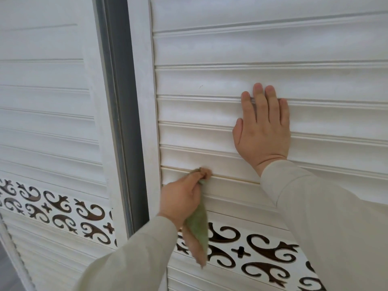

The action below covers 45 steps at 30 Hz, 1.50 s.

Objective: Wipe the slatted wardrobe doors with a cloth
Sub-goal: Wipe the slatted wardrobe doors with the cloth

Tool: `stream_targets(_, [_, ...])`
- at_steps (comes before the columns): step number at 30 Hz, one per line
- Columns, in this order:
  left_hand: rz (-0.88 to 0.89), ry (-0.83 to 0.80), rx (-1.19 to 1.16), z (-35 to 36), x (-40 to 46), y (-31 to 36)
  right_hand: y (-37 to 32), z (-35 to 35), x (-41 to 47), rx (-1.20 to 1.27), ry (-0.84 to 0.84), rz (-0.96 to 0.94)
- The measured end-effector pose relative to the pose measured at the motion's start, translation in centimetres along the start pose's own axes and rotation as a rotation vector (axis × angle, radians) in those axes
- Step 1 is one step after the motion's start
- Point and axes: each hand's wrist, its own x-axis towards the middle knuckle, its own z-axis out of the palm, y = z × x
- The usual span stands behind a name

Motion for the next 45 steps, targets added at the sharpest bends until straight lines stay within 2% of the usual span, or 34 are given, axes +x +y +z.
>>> stream_targets(2, [-0.217, 0.013, 0.046, -1.8, 0.9, -3.0, -0.1, 0.0, 0.0, 0.003, -0.004, -0.001])
stream_targets(4, [-0.3, 0.102, 0.024, -2.5, 1.0, -5.1, -0.2, 0.2, -0.1, -0.003, -0.001, 0.005])
stream_targets(6, [-0.238, 0.125, 0.009, -2.0, 1.0, -4.2, -0.4, 0.3, 0.0, -0.002, -0.004, 0.004])
stream_targets(9, [-0.048, 0.015, 0.052, -0.4, 0.7, -0.9, -0.5, 0.4, 0.0, -0.01, -0.003, 0.002])
stream_targets(14, [-0.166, -0.117, 0.082, -1.6, 0.9, -0.8, -0.5, 0.1, 0.0, -0.001, 0.011, 0.0])
stream_targets(19, [-0.39, -0.192, -0.152, -2.4, 0.5, -0.5, -0.5, 0.1, 0.1, 0.003, 0.006, 0.006])
stream_targets(24, [-0.567, -0.053, -0.526, -2.5, 0.0, -0.4, -0.5, -0.1, 0.1, -0.005, 0.021, 0.01])
stream_targets(27, [-0.718, -0.066, -0.58, -2.8, -0.6, -0.8, -0.6, 0.0, 0.1, -0.002, 0.009, 0.006])
stream_targets(30, [-0.808, -0.157, -0.581, -2.9, -0.7, -1.4, -0.5, 0.0, 0.1, -0.005, 0.0, 0.01])
stream_targets(34, [-0.768, -0.197, -0.66, -3.5, -0.5, -0.9, -0.6, 0.0, 0.1, -0.009, -0.009, 0.014])
stream_targets(39, [-0.695, -0.155, -0.711, -4.4, 0.0, -0.1, -0.6, 0.0, 0.1, -0.013, -0.006, 0.009])
stream_targets(45, [-0.799, -0.142, -0.909, -4.8, 0.2, 0.2, -0.7, 0.1, 0.1, -0.024, 0.014, 0.01])
